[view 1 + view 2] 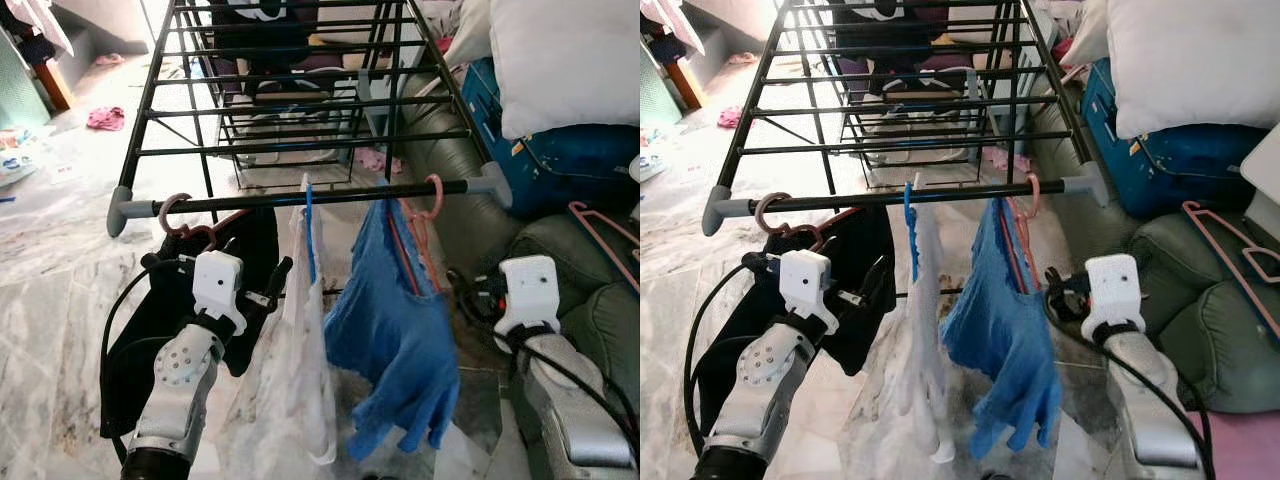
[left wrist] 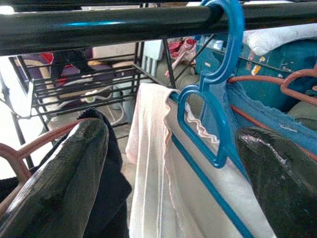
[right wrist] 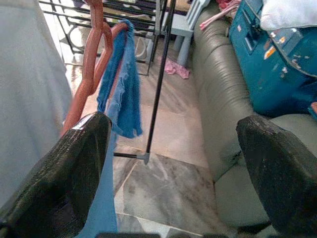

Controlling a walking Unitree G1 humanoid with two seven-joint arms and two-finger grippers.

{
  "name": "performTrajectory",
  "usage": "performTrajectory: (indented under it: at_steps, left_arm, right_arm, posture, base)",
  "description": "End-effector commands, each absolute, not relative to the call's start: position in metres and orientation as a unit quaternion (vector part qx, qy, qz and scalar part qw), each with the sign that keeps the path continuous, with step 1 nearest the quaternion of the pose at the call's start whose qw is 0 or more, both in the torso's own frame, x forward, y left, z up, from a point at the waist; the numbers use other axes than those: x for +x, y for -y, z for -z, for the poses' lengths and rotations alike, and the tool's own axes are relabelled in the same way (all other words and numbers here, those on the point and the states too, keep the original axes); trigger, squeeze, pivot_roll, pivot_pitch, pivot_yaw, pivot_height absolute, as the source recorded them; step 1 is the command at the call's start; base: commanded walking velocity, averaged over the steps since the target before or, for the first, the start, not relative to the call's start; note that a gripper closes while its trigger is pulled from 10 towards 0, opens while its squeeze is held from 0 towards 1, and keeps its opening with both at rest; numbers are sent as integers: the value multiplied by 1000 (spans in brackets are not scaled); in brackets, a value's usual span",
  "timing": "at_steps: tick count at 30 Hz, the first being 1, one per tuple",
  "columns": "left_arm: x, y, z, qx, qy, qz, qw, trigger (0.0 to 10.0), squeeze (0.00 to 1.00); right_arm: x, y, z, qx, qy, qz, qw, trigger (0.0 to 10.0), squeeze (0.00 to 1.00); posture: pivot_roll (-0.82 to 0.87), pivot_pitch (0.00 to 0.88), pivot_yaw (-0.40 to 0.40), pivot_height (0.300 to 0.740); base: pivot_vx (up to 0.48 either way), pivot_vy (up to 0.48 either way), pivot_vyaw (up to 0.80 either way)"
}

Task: Hang hanger

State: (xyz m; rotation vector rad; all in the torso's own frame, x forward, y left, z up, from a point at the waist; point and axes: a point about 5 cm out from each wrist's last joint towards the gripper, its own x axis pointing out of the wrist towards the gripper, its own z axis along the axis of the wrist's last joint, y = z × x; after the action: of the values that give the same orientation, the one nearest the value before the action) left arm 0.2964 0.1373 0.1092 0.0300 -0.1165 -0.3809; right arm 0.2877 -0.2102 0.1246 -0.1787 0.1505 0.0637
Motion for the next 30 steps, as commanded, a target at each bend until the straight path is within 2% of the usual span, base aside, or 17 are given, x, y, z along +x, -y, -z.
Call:
performTrajectory:
  at_steps: [1,6,12,20,25,30]
  left_arm:
    - [296,-139,-107,18,51,190,980,10000,0]
    - [296,-140,-107,19,52,187,981,10000,0]
    - [297,-142,-109,21,57,184,981,10000,0]
    - [298,-139,-110,22,56,190,980,10000,0]
    - [300,-137,-109,23,53,196,979,10000,0]
    - [300,-137,-108,24,50,200,978,10000,0]
  right_arm:
    - [297,211,-128,-76,-70,-32,994,10000,0]
    - [306,208,-132,-68,-63,-32,995,10000,0]
    - [314,190,-149,-65,-5,-41,997,10000,0]
    - [312,168,-145,-24,-12,-67,997,10000,0]
    - [316,157,-125,-25,-68,-69,995,10000,0]
    - [316,167,-100,-17,-137,-26,990,10000,0]
  posture:
    - [-40,131,20,740]
    - [-30,128,20,740]
    - [-23,123,24,740]
    - [-30,122,32,740]
    - [-38,121,42,740]
    - [-36,121,46,740]
  base:
    - [0,0,0]
    - [0,0,0]
    - [0,0,0]
    - [0,0,0]
    - [0,0,0]
    - [0,0,0]
